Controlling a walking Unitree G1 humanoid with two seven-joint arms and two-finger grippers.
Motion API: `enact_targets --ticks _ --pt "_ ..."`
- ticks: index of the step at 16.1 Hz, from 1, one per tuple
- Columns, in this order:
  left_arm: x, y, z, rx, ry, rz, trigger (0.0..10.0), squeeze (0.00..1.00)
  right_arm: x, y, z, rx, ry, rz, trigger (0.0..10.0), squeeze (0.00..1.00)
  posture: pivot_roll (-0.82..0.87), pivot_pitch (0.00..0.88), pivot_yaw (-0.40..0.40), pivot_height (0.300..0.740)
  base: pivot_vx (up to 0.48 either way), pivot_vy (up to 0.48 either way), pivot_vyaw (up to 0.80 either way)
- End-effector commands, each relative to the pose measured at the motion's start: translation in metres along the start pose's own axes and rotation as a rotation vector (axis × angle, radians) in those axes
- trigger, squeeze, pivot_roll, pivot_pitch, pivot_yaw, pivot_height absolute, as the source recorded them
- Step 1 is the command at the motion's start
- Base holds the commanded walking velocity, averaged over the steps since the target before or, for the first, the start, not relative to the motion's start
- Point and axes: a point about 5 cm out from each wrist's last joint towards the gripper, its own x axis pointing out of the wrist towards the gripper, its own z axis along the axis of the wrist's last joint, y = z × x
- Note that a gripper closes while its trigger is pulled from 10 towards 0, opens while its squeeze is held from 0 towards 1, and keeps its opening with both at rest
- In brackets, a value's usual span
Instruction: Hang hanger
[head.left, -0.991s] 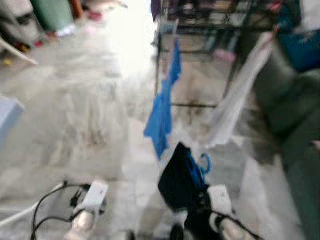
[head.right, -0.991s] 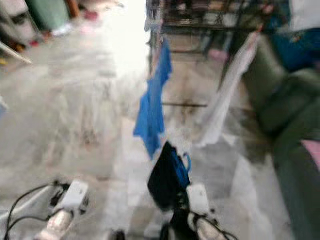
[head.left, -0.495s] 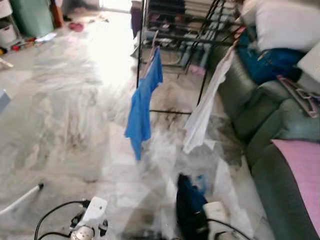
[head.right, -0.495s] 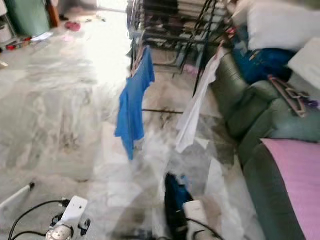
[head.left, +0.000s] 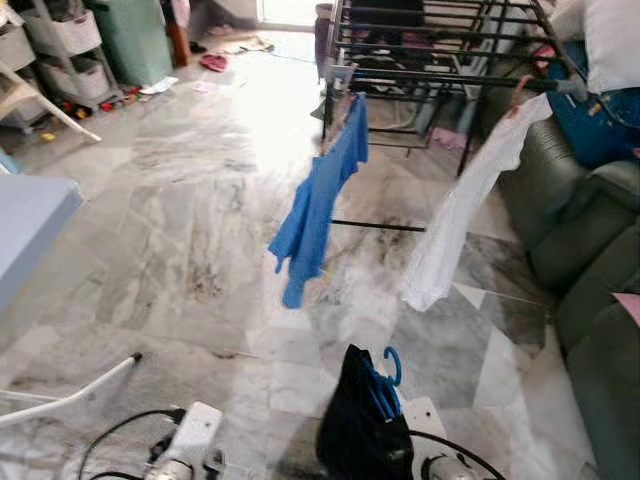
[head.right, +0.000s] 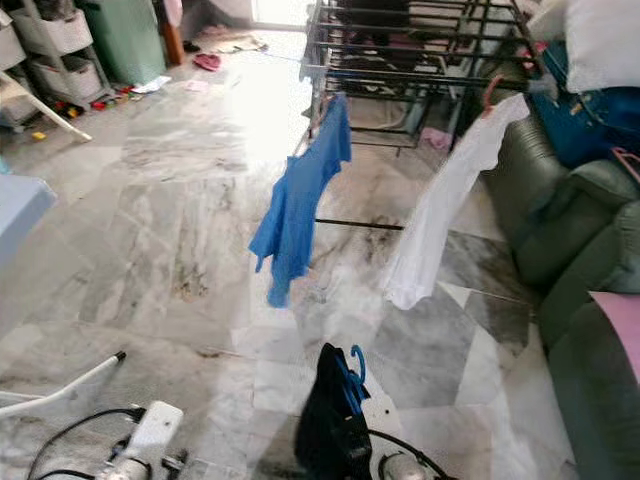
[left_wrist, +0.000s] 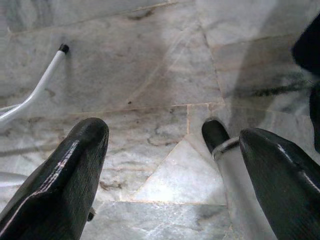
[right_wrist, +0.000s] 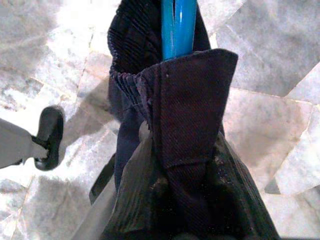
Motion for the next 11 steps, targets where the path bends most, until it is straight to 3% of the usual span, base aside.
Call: enact_targets --ticks 1,3,4,5,7,11 --pt "0.0 0.004 0.001 -0.019 0.004 0.022 10.0 0.0 0.001 0.004 0.003 0.033 -0.02 0.031 10.0 0.0 0.0 0.104 -0.061 0.74 0.0 0.0 0.0" --pt "0.001 0.01 0.005 -0.064 0.001 0.052 10.0 0.0 0.0 0.005 -0.002 -0.014 0.003 0.051 10.0 0.0 -0.02 0.117 -0.07 0.74 0.0 0.0 0.8" --pt "0.002 0.009 0.008 -0.048 -0.012 0.042 10.0 0.0 -0.001 0.004 -0.005 -0.044 0.014 0.054 10.0 0.0 -0.02 0.112 -0.073 0.74 0.0 0.0 0.8" --pt "0.002 0.009 0.011 -0.018 -0.021 0.037 10.0 0.0 -0.001 0.004 -0.005 -0.023 0.013 0.054 10.0 0.0 -0.01 0.113 -0.073 0.74 0.0 0.0 0.8" --pt "0.003 0.008 0.015 -0.037 -0.026 0.042 10.0 0.0 -0.002 0.003 -0.006 -0.04 0.014 0.064 10.0 0.0 -0.03 0.125 -0.059 0.74 0.0 0.0 0.8" --pt "0.003 -0.004 0.019 0.001 -0.045 -0.005 10.0 0.0 -0.001 0.002 -0.003 -0.029 0.012 0.039 10.0 0.0 -0.06 0.153 -0.06 0.74 0.0 0.0 0.8"
